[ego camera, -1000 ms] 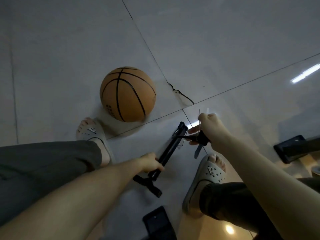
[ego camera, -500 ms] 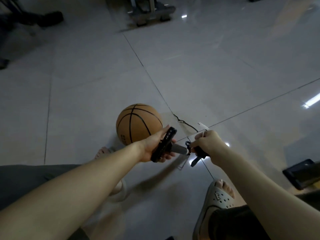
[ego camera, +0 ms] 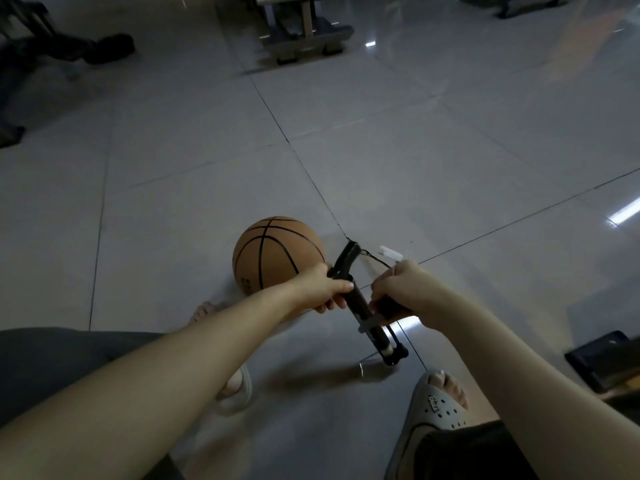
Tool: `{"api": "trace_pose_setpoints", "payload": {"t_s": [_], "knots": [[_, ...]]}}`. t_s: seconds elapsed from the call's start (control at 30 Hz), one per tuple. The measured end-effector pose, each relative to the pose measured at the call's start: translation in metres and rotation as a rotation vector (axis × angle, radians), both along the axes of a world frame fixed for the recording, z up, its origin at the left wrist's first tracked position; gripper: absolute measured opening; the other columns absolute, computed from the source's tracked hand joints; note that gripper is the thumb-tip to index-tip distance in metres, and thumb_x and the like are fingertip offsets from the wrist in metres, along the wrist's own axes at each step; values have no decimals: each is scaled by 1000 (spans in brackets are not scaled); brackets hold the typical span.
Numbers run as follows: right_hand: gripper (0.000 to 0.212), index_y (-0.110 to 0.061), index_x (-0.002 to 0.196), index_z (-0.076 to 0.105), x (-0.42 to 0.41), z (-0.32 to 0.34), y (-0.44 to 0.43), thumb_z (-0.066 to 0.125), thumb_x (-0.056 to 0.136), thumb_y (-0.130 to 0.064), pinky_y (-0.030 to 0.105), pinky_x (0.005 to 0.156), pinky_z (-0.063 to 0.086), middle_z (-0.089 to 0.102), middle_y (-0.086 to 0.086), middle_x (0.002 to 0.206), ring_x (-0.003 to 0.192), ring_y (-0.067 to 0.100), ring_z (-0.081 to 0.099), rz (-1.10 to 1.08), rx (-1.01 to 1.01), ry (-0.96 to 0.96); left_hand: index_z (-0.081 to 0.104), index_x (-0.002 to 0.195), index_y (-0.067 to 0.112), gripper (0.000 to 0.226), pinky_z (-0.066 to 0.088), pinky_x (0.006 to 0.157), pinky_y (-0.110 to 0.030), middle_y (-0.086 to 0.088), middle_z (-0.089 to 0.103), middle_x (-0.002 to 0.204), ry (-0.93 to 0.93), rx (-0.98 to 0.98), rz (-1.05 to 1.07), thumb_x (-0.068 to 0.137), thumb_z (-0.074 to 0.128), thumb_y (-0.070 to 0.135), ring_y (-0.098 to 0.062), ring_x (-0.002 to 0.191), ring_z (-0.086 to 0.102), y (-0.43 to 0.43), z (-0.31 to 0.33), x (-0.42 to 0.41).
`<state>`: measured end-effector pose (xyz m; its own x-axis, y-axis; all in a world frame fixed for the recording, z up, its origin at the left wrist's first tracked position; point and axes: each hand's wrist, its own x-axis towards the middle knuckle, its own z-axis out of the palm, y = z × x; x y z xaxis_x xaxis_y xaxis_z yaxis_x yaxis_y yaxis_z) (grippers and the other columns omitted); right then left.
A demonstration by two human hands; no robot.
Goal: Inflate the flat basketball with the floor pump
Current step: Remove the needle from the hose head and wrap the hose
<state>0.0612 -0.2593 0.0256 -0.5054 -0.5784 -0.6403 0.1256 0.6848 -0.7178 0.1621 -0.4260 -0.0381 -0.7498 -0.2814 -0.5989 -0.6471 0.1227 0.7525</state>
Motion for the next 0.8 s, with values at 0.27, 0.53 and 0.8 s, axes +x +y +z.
{"api": "trace_pose_setpoints", "payload": {"t_s": [0.27, 0.53, 0.8], "knots": [[28, 19, 97, 62, -13, 1, 11, 69, 76, 2, 52, 67, 61, 69, 34, 82, 63, 38, 71, -60, 42, 91, 57, 128, 44, 47, 41, 96, -38, 13, 66, 114, 108, -860, -824, 91, 59, 15, -14, 108, 58, 3, 18, 3], [41, 15, 83, 64, -4, -11, 6, 72, 52, -12, 62, 71, 56, 65, 34, 79, 72, 46, 69, 163, 105, 206, 66, 113, 25, 33, 55, 83, -40, 6, 70, 100, 163, -688, -762, 85, 78, 37, -13, 91, 65, 39, 5, 2], [15, 10, 88, 70, -5, -11, 14, 69, 74, 5, 48, 69, 62, 71, 28, 83, 71, 36, 73, 251, 212, 213, 59, 133, 29, 60, 55, 81, -34, 3, 71, 104, 228, -702, -621, 79, 81, 40, -17, 92, 65, 57, -4, 0]]}}
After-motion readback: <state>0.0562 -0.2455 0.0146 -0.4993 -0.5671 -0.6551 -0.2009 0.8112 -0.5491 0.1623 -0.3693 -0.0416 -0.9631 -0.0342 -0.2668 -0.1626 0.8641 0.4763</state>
